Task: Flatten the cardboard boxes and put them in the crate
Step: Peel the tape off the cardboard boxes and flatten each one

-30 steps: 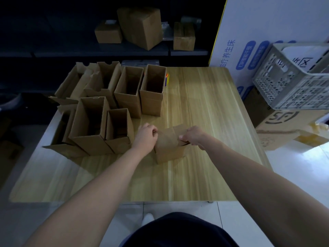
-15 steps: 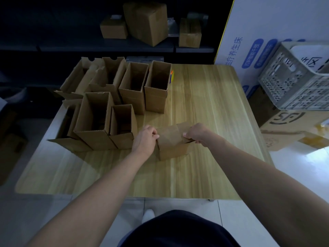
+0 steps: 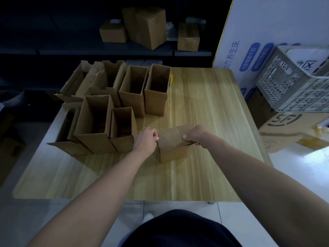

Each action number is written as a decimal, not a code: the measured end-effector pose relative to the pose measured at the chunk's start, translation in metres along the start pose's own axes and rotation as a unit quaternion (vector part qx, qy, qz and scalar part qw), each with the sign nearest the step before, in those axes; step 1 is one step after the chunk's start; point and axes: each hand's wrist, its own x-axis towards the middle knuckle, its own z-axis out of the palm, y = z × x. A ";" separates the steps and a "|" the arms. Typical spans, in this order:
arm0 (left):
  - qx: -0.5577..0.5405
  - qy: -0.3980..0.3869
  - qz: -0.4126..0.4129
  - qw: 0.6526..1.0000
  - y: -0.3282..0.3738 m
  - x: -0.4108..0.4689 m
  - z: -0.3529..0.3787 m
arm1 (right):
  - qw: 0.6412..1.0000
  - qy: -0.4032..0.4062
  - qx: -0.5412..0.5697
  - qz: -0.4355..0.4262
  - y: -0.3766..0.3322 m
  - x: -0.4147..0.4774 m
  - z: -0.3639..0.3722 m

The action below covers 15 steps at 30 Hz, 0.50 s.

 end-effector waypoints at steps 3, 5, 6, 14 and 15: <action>0.019 -0.023 0.008 1.000 0.001 0.000 0.000 | 1.000 0.006 0.017 0.003 -0.001 -0.002 0.001; 0.025 -0.022 0.009 0.999 0.000 -0.002 0.002 | 0.999 0.010 0.036 0.007 0.000 -0.003 0.002; 0.021 -0.013 0.014 1.000 -0.002 -0.004 0.003 | 0.999 0.015 0.050 0.008 0.000 -0.003 0.002; 0.017 0.059 0.025 0.998 -0.001 -0.014 0.009 | 1.000 0.008 0.029 0.010 -0.003 -0.009 0.000; 0.014 0.049 0.010 0.999 0.000 -0.011 0.008 | 1.000 0.008 0.015 0.006 -0.004 -0.011 -0.001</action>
